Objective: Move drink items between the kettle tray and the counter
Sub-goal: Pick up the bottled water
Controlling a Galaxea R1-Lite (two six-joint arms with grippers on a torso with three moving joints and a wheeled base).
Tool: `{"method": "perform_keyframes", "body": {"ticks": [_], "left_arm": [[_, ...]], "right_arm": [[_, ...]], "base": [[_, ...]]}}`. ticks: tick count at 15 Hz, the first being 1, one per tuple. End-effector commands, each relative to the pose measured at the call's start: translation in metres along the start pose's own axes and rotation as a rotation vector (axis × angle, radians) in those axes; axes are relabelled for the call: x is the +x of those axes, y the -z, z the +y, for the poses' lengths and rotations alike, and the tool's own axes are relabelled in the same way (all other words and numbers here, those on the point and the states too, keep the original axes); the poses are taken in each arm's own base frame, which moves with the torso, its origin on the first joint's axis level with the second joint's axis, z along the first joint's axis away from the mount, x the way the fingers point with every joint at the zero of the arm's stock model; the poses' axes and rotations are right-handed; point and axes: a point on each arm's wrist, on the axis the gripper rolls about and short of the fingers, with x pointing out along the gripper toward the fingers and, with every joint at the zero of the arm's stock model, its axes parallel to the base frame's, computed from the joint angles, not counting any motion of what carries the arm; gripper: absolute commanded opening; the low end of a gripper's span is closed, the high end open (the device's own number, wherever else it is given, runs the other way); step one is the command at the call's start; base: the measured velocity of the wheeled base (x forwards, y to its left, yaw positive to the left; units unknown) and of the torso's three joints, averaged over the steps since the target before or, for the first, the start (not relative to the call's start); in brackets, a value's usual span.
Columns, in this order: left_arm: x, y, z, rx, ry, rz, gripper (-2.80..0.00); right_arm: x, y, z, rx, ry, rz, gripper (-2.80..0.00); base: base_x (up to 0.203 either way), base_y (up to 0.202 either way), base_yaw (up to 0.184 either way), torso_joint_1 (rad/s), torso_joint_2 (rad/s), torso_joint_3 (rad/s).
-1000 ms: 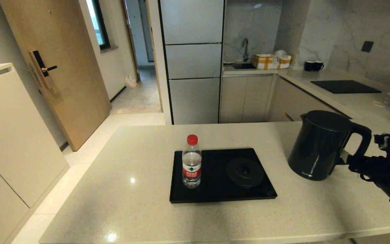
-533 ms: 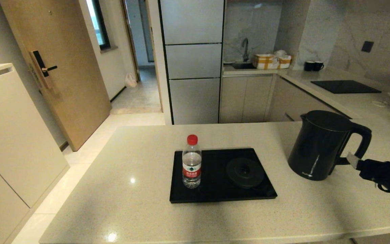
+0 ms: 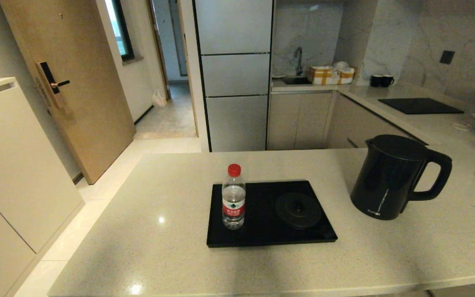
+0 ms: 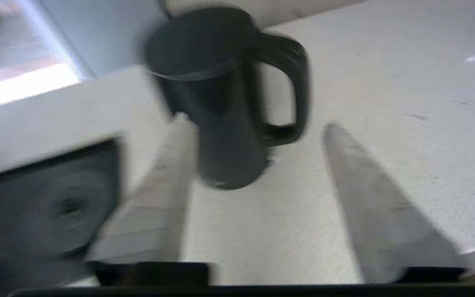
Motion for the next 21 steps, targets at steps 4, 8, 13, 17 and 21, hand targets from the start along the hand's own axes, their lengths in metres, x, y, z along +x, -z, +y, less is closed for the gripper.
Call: {"method": "perform_keyframes", "body": {"ticks": [4, 8, 13, 17, 21], "left_arm": [[0.000, 0.000, 0.000, 0.000, -0.002, 0.001, -2.80], [0.000, 0.000, 0.000, 0.000, -0.002, 0.000, -2.80], [0.000, 0.000, 0.000, 0.000, -0.002, 0.001, -2.80], [0.000, 0.000, 0.000, 0.000, -0.002, 0.001, -2.80], [0.000, 0.000, 0.000, 0.000, -0.002, 0.001, -2.80]], "right_arm": [[-0.123, -0.036, 0.018, 0.011, -0.043, 0.037, -2.80], [-0.218, -0.053, 0.029, -0.065, -0.048, -0.028, -2.80], [-0.330, -0.021, 0.009, -0.114, -0.111, -0.054, -2.80], [-0.348, 0.038, -0.022, -0.104, -0.059, -0.110, -2.80], [-0.320, 0.066, -0.023, -0.054, -0.088, -0.108, -2.80]], "base": [[0.000, 0.000, 0.000, 0.000, 0.00, 0.000], [0.000, 0.000, 0.000, 0.000, 0.00, 0.000], [0.000, 0.000, 0.000, 0.000, 0.00, 0.000], [0.000, 0.000, 0.000, 0.000, 0.00, 0.000], [0.000, 0.000, 0.000, 0.000, 0.00, 0.000]]}}
